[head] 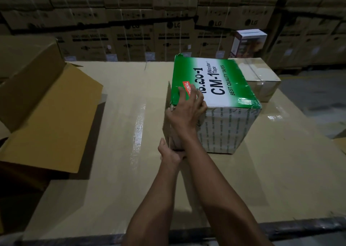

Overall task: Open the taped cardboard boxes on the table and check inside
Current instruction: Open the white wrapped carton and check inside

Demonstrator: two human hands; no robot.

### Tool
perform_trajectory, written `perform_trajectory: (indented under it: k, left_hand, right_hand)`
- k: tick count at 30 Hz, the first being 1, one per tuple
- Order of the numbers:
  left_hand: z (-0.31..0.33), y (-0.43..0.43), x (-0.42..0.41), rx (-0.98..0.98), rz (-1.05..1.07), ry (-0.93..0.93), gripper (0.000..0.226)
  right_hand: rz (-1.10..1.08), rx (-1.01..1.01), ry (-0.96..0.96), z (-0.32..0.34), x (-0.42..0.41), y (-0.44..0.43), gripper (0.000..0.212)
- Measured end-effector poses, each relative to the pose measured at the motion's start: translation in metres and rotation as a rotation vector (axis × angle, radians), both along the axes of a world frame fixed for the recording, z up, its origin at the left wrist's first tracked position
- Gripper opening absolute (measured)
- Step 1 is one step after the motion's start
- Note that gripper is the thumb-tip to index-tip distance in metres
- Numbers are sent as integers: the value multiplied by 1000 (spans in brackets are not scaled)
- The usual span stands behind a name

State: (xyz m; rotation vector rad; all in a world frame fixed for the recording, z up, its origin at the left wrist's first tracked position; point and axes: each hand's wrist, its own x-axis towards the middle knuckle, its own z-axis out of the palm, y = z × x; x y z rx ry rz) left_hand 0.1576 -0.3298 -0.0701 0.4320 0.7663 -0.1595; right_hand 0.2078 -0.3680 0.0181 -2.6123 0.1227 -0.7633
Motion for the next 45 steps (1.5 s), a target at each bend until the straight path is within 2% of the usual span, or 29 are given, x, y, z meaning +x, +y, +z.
perform_trajectory:
  k: [4,7,9,12,14,15,17,19,23,25,27,29,32,34,36,38,39,42,45]
  left_hand:
    - [0,-11,4,-59,-67,-2,43]
    - [13,-17,7,-31,-91,-54,34]
    - [22,-18,13,-2,-82,-87,37]
    - [38,-14,38,121,-16,-169,79]
    - [48,-9,60,211,49,-207,110]
    - [63,-7,63,267,120,-221,111]
    - [98,-4,59,433,259,-257,90]
    - [128,0,49,611,318,-289,81]
    - [146,10,32,1107,257,-312,80]
    - [140,12,25,1310,200,-276,78]
    - [126,14,20,1394,148,-192,77]
    - [113,22,17,1396,141,-107,76]
    - [109,36,15,1406,84,-100,78]
    - [114,40,12,1510,6,-96,77]
    - [117,42,8,1814,9,-117,71]
    - [119,44,7,2144,64,-248,54]
    - [121,47,9,2247,53,-352,42]
    - [128,60,19,2359,-81,-615,21]
    - [138,75,31,2436,-165,-730,25]
  right_hand:
    - [10,22,-45,-2,0,-30,71]
    - [24,111,-93,10,-1,-49,72]
    - [29,175,-121,27,-2,-64,69]
    - [31,342,-192,58,0,-92,62]
    - [33,523,-245,71,5,-111,60]
    - [33,647,-273,74,6,-119,59]
    - [55,886,-298,74,4,-132,60]
    - [90,1040,-312,66,-3,-138,55]
    - [40,1270,-279,40,-15,-140,43]
    - [-15,1314,-221,21,-20,-137,39]
    - [-28,1304,-151,4,-27,-131,44]
    - [12,1278,-96,-7,-31,-122,50]
    - [9,1214,-86,-3,-29,-110,51]
    - [-53,1067,-107,4,-28,-103,60]
    - [-92,765,-171,11,-30,-98,67]
    - [-33,480,-224,22,-33,-93,60]
    - [12,403,-234,27,-34,-91,52]
    - [120,364,-221,31,-36,-87,33]
    - [145,354,-187,27,-40,-85,29]
